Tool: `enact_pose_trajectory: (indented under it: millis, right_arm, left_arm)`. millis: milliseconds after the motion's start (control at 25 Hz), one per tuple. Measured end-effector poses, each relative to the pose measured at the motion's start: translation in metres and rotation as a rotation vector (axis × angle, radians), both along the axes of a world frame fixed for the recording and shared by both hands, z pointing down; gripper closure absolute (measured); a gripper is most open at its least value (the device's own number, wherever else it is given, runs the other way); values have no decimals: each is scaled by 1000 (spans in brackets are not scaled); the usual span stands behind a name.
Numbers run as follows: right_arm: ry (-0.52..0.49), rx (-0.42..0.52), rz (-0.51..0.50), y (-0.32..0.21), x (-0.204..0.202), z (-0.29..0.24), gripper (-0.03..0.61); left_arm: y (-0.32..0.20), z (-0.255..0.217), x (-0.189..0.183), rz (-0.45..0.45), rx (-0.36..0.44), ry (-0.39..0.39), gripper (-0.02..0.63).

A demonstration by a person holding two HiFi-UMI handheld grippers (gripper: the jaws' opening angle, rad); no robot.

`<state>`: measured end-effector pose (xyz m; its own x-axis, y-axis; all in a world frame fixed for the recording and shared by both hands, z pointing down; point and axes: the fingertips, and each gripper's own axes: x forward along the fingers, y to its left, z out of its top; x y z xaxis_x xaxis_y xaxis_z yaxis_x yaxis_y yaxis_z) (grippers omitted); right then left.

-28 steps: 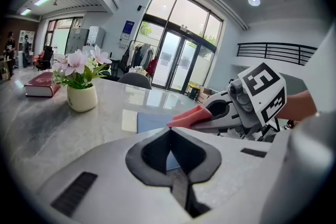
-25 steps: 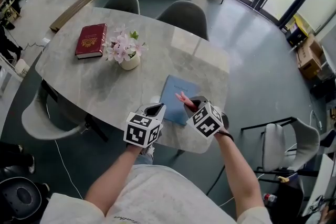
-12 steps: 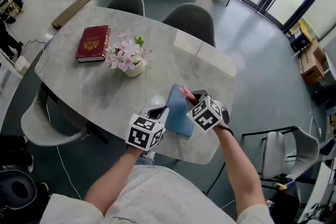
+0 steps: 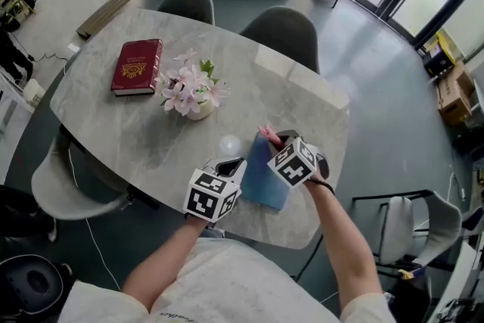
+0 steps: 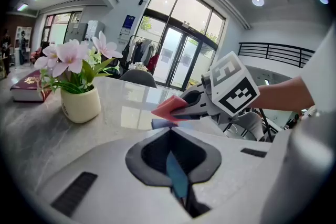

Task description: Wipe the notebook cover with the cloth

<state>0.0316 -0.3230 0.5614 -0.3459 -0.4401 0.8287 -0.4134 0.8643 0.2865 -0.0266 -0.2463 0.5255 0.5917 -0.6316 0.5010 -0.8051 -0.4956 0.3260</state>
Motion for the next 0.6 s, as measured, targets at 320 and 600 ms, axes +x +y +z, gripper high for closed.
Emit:
enact_pose_trajectory:
  millis: [320,600]
  right_arm:
    - [30,-37,8,-4,1,21,565]
    - [19,-53,6,7,0,26,565]
  left_arm:
    - [-9,6,-3,11,-18,3,606]
    - [-8,7,-2,10,-20,6,606]
